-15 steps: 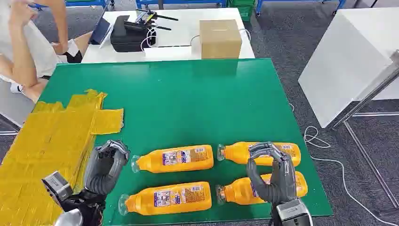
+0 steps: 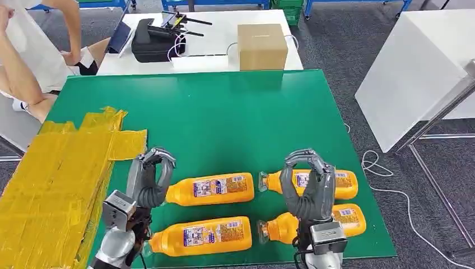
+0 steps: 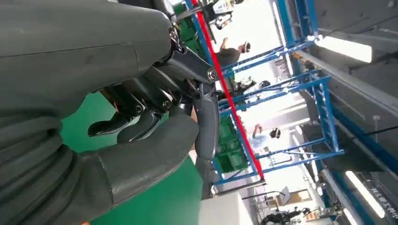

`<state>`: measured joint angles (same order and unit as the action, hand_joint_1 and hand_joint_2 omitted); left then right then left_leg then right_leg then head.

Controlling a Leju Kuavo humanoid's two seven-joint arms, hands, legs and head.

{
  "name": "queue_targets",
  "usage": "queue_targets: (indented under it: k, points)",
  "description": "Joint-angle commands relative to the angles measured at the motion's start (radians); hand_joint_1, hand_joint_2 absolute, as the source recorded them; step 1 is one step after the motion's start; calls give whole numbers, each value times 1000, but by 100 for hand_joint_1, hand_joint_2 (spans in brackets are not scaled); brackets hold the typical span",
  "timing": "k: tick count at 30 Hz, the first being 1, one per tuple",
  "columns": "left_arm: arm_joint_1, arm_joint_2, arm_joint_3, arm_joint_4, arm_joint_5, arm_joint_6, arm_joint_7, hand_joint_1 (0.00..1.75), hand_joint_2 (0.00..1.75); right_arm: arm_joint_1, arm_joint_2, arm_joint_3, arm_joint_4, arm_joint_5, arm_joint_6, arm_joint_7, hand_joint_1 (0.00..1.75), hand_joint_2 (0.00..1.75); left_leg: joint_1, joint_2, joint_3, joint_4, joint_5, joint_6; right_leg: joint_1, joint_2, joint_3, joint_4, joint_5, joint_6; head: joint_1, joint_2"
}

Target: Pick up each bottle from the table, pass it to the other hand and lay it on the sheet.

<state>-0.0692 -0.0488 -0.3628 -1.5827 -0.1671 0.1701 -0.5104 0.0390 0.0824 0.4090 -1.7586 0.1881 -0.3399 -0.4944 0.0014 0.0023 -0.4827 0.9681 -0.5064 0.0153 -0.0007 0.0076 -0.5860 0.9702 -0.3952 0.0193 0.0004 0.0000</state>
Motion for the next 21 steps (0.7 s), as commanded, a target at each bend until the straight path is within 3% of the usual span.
queue_targets:
  k: [1, 4, 5, 6, 7, 8, 9, 10, 13, 14, 21]
  points:
    - [-48, 3, -26, 97, 4, 2, 6, 175, 175, -50, -9, 23, 76, -15, 0, 11, 133, 175, 1, -1, 3, -1, 0, 0, 1, -1, 3, -2, 0, 1, 0, 0]
    - [-48, 5, -22, 98, 7, 1, 5, 175, 175, -58, -12, 28, 75, -21, 5, 15, 143, 175, 0, 0, 2, -1, 0, 0, 0, -1, 3, -2, 0, 0, 0, 0]
    - [-48, 5, -21, 97, 9, 1, 5, 175, 175, -60, -13, 29, 74, -23, 6, 16, 138, 175, 0, 0, 0, -1, 0, 0, 0, -1, 1, -1, 0, 0, 0, 0]
    - [-48, 5, -19, 95, 11, 1, 4, 175, 175, -62, -14, 30, 75, -23, 7, 17, 72, 175, 1, 0, 1, -1, 0, -1, 1, -1, 2, -2, 0, 0, 0, 0]
    - [-47, 4, -14, 93, 13, 2, 4, 37, 175, -69, -20, 37, 83, -7, 4, 31, 3, 175, 1, 0, 0, -1, 0, 0, 0, 0, 2, -1, 0, 0, 0, 0]
    - [-47, 4, -12, 93, 13, 3, 4, 0, 175, -79, -31, 47, 96, 23, 3, 61, 0, 175, 1, 0, 1, -1, -1, -1, 1, -1, 3, -2, 0, 0, 0, 0]
    - [-47, 3, -10, 94, 13, 3, 4, 0, 175, -86, -36, 49, 109, 44, -3, 74, 0, 175, 2, 0, 2, -2, -1, -1, 1, -1, 4, -3, 0, 0, 0, 0]
    - [-47, 2, -8, 95, 13, 4, 4, 0, 175, -96, -44, 58, 125, 84, -13, 96, 0, 0, 1, 0, 1, -1, 0, -1, 1, 0, 2, -2, 0, 0, 0, 0]
    - [-41, -4, 0, 100, 18, 2, 5, 0, 175, -129, -72, 77, 191, 182, -7, 151, 0, 0, 0, 0, 1, -1, 0, 0, 0, 0, 3, -2, 0, 0, 0, 0]
    - [-40, -6, 2, 102, 18, 1, 6, 0, 175, -139, -82, 88, 212, 240, -8, 194, 0, 175, 1, 1, 3, -2, -1, 0, 1, 0, 4, -3, 0, 0, 0, 0]
    - [-43, -18, 3, 83, 31, -45, 16, 0, 175, -203, -92, 145, 329, 524, -37, 311, 0, 175, 1, 1, 2, -2, -1, 0, 1, 1, 4, -3, 1, 1, 0, 0]
